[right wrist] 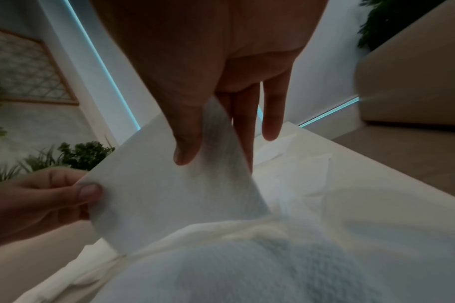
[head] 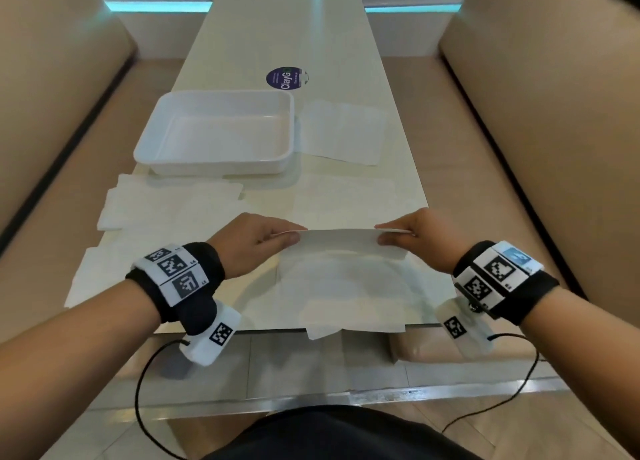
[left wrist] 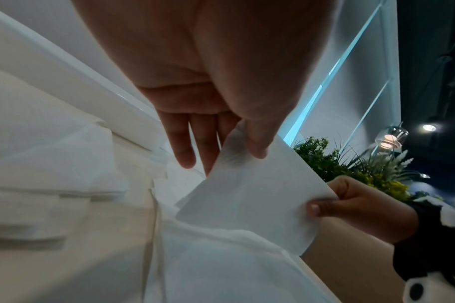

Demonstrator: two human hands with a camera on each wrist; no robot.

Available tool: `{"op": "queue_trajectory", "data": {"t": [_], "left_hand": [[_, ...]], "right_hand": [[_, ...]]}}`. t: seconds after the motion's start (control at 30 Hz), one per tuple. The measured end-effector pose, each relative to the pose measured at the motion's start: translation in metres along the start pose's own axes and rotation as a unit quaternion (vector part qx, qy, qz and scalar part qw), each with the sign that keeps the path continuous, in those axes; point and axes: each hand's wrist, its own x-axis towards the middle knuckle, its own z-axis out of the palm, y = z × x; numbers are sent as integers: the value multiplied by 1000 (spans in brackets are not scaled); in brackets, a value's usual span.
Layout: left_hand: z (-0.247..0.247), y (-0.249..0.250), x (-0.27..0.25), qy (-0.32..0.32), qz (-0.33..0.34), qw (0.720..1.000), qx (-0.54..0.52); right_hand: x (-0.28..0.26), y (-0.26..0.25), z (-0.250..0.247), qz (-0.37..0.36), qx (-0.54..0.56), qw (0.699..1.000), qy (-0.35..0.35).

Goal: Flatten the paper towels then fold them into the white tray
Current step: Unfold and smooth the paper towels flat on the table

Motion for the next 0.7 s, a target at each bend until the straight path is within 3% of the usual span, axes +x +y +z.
{"op": "queue_trajectory", "data": {"t": [0.1,0.23,0.33,0.6,0.7], "left_hand": [[-2,1,-1,13,8,1000,10],[5,14,3,-26,37,997,56],[9,24,7,-38,44,997,47],[3,10,-2,26,1,999,-31],[6,7,-4,32,-26,989,-140]], "right_hand": [[-4,2,-6,-9,2,1000,-8],[-6,-23,-5,-98,-7,995,-11],[-1,-42,-1,-115,-16,993,2],[1,-14,-9,-53,53,997,11],[-3,-3,-10,-26,107,994,13]]}}
